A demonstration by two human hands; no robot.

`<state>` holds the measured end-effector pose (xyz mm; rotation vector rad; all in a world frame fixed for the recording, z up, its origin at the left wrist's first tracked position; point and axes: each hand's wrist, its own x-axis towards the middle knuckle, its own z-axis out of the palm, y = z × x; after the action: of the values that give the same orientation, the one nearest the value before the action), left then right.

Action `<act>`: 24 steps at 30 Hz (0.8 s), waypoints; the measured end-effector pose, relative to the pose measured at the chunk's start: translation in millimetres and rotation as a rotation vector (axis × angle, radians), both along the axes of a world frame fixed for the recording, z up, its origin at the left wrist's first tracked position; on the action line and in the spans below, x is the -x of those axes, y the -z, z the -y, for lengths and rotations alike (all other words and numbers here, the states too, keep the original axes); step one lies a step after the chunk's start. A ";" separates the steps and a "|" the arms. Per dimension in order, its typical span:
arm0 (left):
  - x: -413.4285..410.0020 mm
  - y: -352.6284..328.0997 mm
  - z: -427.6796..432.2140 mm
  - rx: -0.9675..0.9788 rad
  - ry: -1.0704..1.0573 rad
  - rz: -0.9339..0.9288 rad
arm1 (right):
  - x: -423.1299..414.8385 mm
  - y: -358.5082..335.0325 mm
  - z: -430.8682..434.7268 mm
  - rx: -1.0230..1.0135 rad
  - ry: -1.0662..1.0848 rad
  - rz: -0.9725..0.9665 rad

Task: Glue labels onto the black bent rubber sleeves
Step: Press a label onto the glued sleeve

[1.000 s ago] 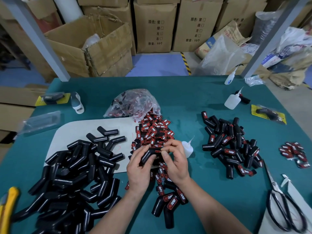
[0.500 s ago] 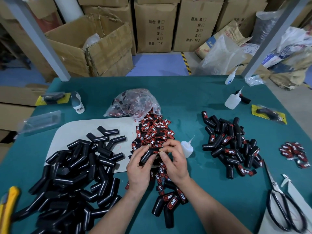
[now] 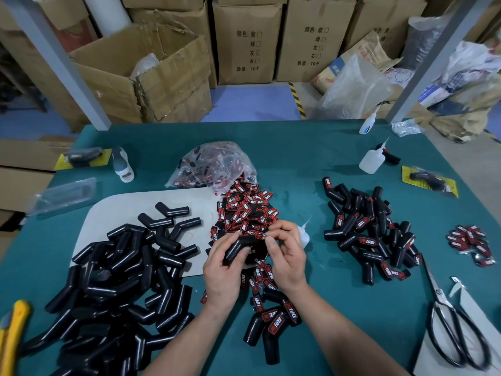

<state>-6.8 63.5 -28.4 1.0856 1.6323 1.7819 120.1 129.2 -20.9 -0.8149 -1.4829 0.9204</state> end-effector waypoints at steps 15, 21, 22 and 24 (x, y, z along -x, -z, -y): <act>-0.1 1.5 -0.4 -0.011 -0.001 -0.001 | 2.1 4.1 2.0 0.018 -0.100 0.113; 0.8 1.8 0.2 -0.006 0.002 -0.011 | 2.2 3.3 3.5 0.019 -0.097 0.122; 0.9 2.0 -0.1 -0.003 0.003 -0.011 | 2.5 3.7 3.4 0.018 -0.095 0.126; 1.0 2.0 -0.5 -0.002 -0.003 -0.024 | 2.8 4.8 3.1 0.015 -0.092 0.134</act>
<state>-7.8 64.0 -30.4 1.1097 1.6478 1.7790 117.3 126.1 -25.7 -0.8385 -1.6434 0.9614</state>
